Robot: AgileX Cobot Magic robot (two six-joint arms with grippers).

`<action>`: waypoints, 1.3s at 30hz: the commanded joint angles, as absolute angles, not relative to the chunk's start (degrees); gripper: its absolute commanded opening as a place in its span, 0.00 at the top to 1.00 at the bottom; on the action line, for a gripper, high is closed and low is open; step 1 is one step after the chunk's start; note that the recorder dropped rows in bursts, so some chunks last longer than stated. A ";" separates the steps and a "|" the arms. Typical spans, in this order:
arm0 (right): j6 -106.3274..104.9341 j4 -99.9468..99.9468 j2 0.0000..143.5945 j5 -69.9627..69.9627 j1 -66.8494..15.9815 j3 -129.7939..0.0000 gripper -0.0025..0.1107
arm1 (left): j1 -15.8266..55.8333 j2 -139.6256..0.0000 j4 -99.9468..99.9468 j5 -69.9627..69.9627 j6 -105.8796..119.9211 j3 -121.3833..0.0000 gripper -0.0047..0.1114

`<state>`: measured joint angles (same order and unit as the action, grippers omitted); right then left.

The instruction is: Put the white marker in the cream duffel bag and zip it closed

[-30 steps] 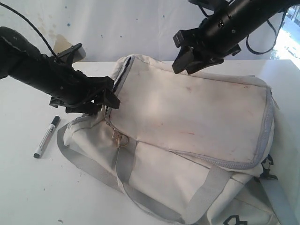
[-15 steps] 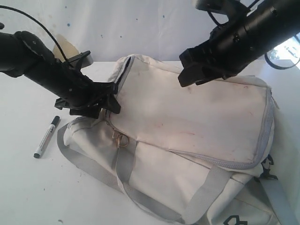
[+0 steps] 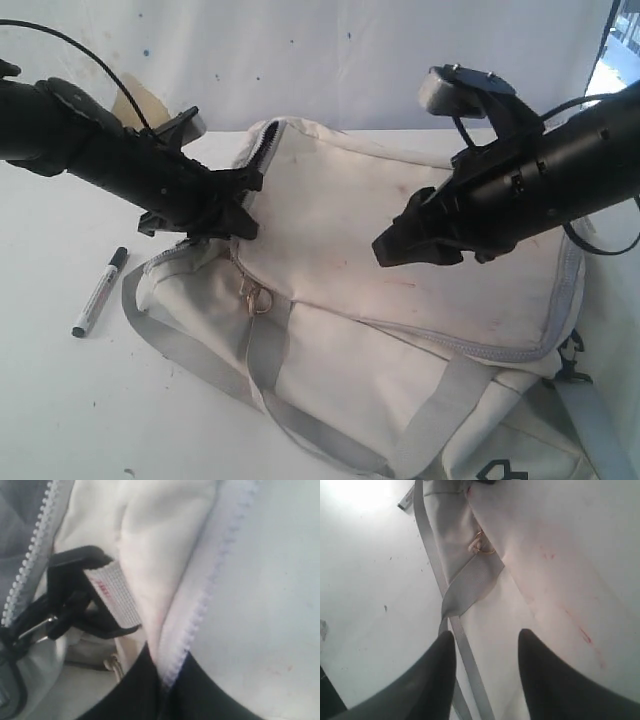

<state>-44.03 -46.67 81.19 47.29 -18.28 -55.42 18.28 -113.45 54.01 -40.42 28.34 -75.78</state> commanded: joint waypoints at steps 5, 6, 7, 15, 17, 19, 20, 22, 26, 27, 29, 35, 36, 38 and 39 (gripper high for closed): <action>-48.97 -49.37 80.72 39.42 -25.70 -53.85 0.64 | 11.21 -113.34 70.60 -57.81 23.33 -76.10 0.96; -48.97 -49.49 80.72 37.92 -26.82 -53.85 0.64 | 10.71 -113.34 73.07 -59.86 23.07 -76.10 0.96; -48.97 -50.15 80.93 36.37 -28.02 -53.85 0.64 | 10.03 -113.34 76.28 -62.48 23.10 -76.10 0.96; -53.04 -71.06 87.06 32.96 -34.39 -53.96 0.64 | 9.31 -113.34 85.93 -69.96 23.10 -76.10 0.96; -55.29 -74.76 88.53 32.11 -35.64 -54.21 0.64 | 9.31 -113.34 85.93 -69.96 23.10 -76.10 0.96; -55.54 -78.28 89.78 30.33 -36.74 -54.75 0.64 | 9.31 -113.34 85.93 -69.96 23.10 -76.10 0.96; -55.54 -79.23 90.39 29.36 -37.16 -55.05 0.64 | 9.31 -113.34 85.93 -69.96 23.10 -76.10 0.96; -55.54 -79.37 91.35 26.99 -38.06 -55.90 0.64 | 9.31 -113.34 85.93 -69.96 23.10 -76.10 0.96; -55.73 -80.12 93.41 21.65 -39.07 -56.94 0.62 | 9.31 -113.34 85.93 -69.96 23.10 -76.10 0.96; -55.73 -80.34 94.01 20.51 -39.37 -57.24 0.60 | 9.31 -113.34 85.93 -69.96 23.10 -76.10 0.96; -55.73 -80.34 95.20 19.91 -39.45 -57.91 0.56 | 9.31 -113.34 85.93 -69.96 23.10 -76.10 0.96; -55.73 -82.17 99.55 20.64 -39.60 -61.21 0.52 | 9.31 -113.34 85.93 -69.96 23.10 -76.10 0.96; -55.73 -82.41 100.09 20.64 -39.60 -61.54 0.52 | 9.31 -113.34 85.93 -69.96 23.10 -76.10 0.96; -55.73 -82.41 101.37 18.20 -39.60 -61.85 0.52 | 9.31 -113.34 85.93 -69.96 23.10 -76.10 0.96; -55.73 -82.52 102.31 16.09 -39.60 -61.86 0.52 | 9.31 -113.34 85.93 -69.96 23.10 -76.10 0.96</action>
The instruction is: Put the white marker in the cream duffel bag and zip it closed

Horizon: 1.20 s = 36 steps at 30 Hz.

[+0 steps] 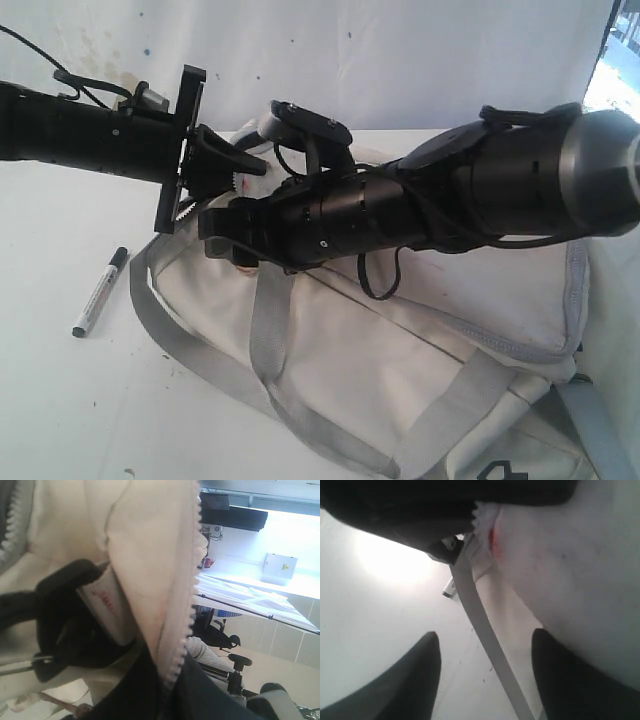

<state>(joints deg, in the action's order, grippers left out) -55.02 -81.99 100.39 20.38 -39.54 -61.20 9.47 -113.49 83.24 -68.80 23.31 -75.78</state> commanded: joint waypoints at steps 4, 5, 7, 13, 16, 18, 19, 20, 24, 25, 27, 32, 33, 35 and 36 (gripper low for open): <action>-55.73 -82.52 104.56 11.50 -39.60 -62.22 0.52 | 9.31 -113.34 86.05 -69.96 22.85 -76.10 0.96; -55.73 -82.52 104.89 11.21 -39.60 -62.35 0.52 | 9.31 -113.34 86.05 -69.96 22.85 -76.10 0.96; -55.73 -82.52 105.86 11.21 -39.60 -62.94 0.53 | 9.31 -113.34 86.05 -69.96 22.85 -76.10 0.96; -55.73 -82.65 108.05 11.74 -39.60 -65.55 0.60 | 9.31 -113.34 86.05 -69.96 22.85 -76.10 0.96; -55.73 -82.65 108.11 10.48 -39.60 -65.70 0.60 | 9.31 -113.34 86.05 -69.96 22.85 -76.10 0.96; -55.73 -82.65 108.11 11.00 -39.60 -66.40 0.60 | 9.31 -113.34 86.05 -69.96 22.85 -76.10 0.96; -55.73 -82.65 108.11 11.23 -39.60 -66.73 0.60 | 9.31 -113.34 86.05 -69.96 22.85 -76.10 0.96; -55.73 -82.65 108.11 11.28 -39.60 -67.16 0.60 | 9.31 -113.34 86.05 -69.96 22.85 -76.10 0.96; -58.10 -82.65 108.35 10.52 -39.60 -68.07 0.60 | 9.31 -113.34 86.05 -69.96 22.85 -76.10 0.96; -58.20 -82.65 108.33 10.58 -39.60 -68.07 0.60 | 9.31 -113.34 86.05 -69.96 22.85 -76.10 0.96; -58.33 -82.65 108.33 11.28 -39.60 -68.45 0.61 | 9.31 -113.34 86.05 -69.96 22.85 -76.10 0.96; -60.27 -82.52 108.78 11.12 -39.60 -68.77 0.71 | 9.31 -113.34 86.05 -69.96 22.86 -76.10 0.96; -60.67 -82.52 108.83 11.04 -39.60 -68.77 0.74 | 9.31 -113.34 86.05 -69.96 22.86 -76.10 0.96; -60.79 -82.52 108.83 11.04 -39.60 -68.77 0.83 | 9.31 -113.34 86.05 -69.96 22.86 -76.10 0.96; -60.79 -82.52 108.83 11.04 -39.60 -68.77 0.87 | 9.31 -113.34 86.05 -69.96 22.86 -76.10 0.96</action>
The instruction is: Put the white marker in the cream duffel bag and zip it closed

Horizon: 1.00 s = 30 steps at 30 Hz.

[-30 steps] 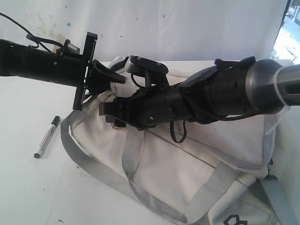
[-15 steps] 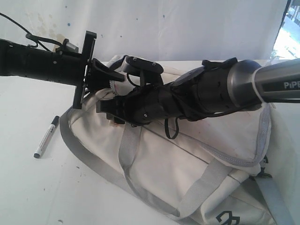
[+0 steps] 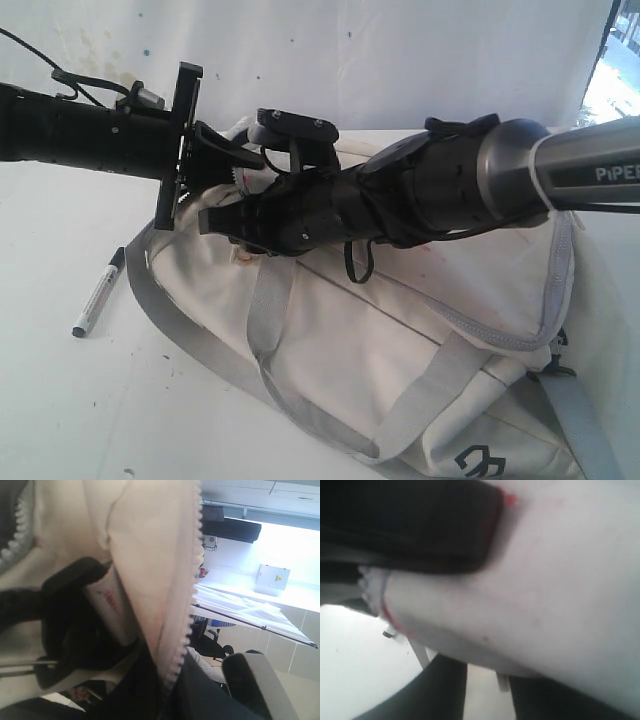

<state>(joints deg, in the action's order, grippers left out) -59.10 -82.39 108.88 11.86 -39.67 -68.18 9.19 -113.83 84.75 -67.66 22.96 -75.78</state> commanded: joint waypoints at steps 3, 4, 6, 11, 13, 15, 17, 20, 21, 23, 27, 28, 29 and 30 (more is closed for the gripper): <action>-60.79 -82.52 108.83 12.01 -39.60 -68.77 0.98 | 9.31 -113.34 86.05 -69.96 22.86 -76.10 0.96; -60.79 -82.43 108.72 12.41 -39.60 -68.77 0.98 | 9.31 -113.34 86.05 -69.96 22.86 -76.10 0.96; -60.79 -81.00 108.47 13.65 -39.60 -68.77 0.98 | 9.31 -113.34 86.05 -69.96 22.86 -76.10 0.96; -57.22 -74.21 106.21 16.69 -39.60 -68.63 0.98 | 9.17 -113.34 86.05 -69.96 22.86 -76.10 0.96; -51.57 -67.80 105.17 18.08 -39.49 -68.63 0.98 | 9.17 -113.34 86.05 -69.96 22.75 -76.10 0.96; -44.86 -61.30 104.22 19.77 -39.36 -68.63 0.98 | 9.17 -113.34 86.05 -69.96 22.75 -76.10 0.96; -37.15 -54.09 103.43 21.60 -39.36 -68.63 0.98 | 9.17 -113.34 86.05 -69.96 22.75 -76.10 0.96; -27.73 -43.52 102.57 25.29 -39.36 -68.63 0.98 | 9.17 -113.34 86.15 -69.96 22.75 -76.10 0.96; -24.83 -40.78 102.12 27.14 -39.36 -68.63 0.98 | 9.17 -113.34 86.29 -69.96 22.75 -76.10 0.96; -21.45 -36.05 101.59 29.18 -39.36 -68.63 0.98 | 9.17 -113.34 86.46 -69.96 22.75 -76.10 0.96; -11.83 -25.68 100.21 32.48 -39.36 -68.63 0.98 | 8.66 -113.34 86.48 -69.94 22.75 -76.10 0.96; -9.53 -23.82 99.93 33.37 -39.36 -68.63 0.98 | 8.11 -113.34 86.48 -69.96 22.61 -76.10 0.96; -8.13 -22.06 99.50 33.97 -39.36 -68.63 0.98 | 7.96 -113.34 86.48 -69.96 22.63 -76.10 0.96; -6.76 -20.24 99.00 34.99 -39.36 -68.63 0.98 | 7.69 -113.34 86.48 -69.96 22.63 -76.10 0.96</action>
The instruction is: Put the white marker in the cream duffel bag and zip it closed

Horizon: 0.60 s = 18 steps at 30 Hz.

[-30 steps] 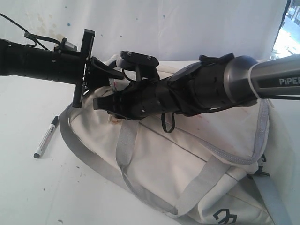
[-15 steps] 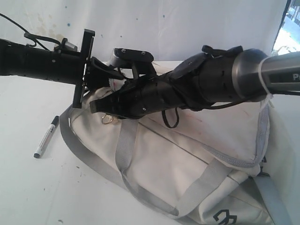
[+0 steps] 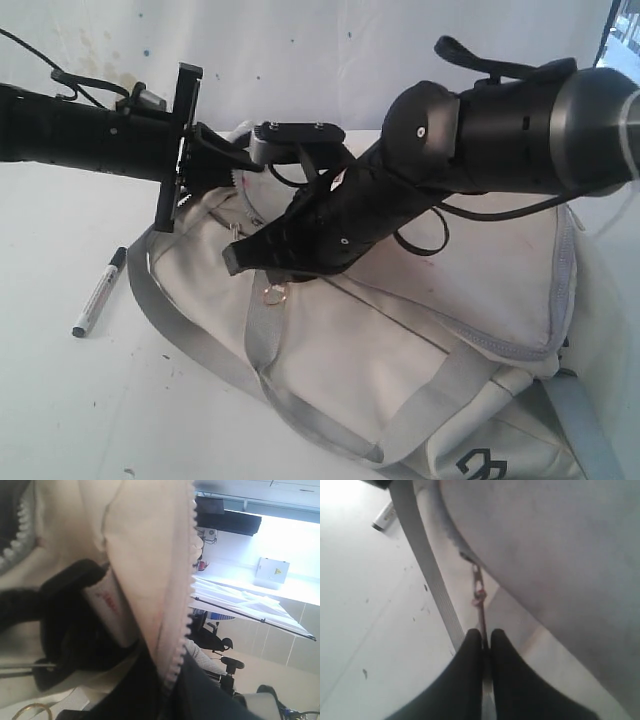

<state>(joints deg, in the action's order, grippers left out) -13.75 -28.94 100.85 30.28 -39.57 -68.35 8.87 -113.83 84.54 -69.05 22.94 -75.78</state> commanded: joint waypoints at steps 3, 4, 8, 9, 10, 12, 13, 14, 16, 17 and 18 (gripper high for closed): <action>-5.71 -17.61 97.94 37.51 -39.36 -68.63 0.98 | 7.28 -113.34 86.37 -69.96 22.46 -76.10 0.96; -5.17 -16.75 97.70 38.25 -39.36 -68.63 0.98 | 7.28 -113.34 86.00 -69.96 22.46 -76.10 0.96; -1.18 -12.40 96.74 41.97 -39.36 -68.63 0.98 | 7.04 -113.34 86.00 -69.96 22.46 -76.10 0.96; 0.00 -11.05 96.47 42.89 -39.36 -68.63 0.98 | 7.04 -113.34 86.00 -69.96 22.46 -76.10 0.96; 0.88 -9.93 96.35 43.83 -39.36 -68.63 0.98 | 7.04 -113.34 85.89 -69.96 22.46 -76.10 0.96; 2.53 -7.60 95.62 45.82 -39.36 -68.63 0.98 | 7.04 -113.34 85.50 -69.96 22.46 -76.10 0.96; 2.98 -6.70 95.35 46.59 -39.36 -68.63 0.98 | 7.04 -113.34 85.38 -69.96 22.46 -76.10 0.96; 3.41 -6.02 94.86 47.74 -39.36 -68.63 0.98 | 7.04 -113.34 85.19 -69.93 22.46 -76.10 0.96; 3.95 -5.27 93.85 49.70 -39.36 -68.63 0.98 | 7.04 -113.34 84.75 -69.93 22.46 -76.10 0.96; 3.97 -4.91 93.34 50.40 -39.36 -68.63 0.98 | 7.04 -113.34 84.50 -69.85 22.46 -76.10 0.96; 4.66 -4.23 92.78 51.23 -39.36 -68.63 0.98 | 7.04 -113.34 84.48 -69.68 22.46 -76.10 0.96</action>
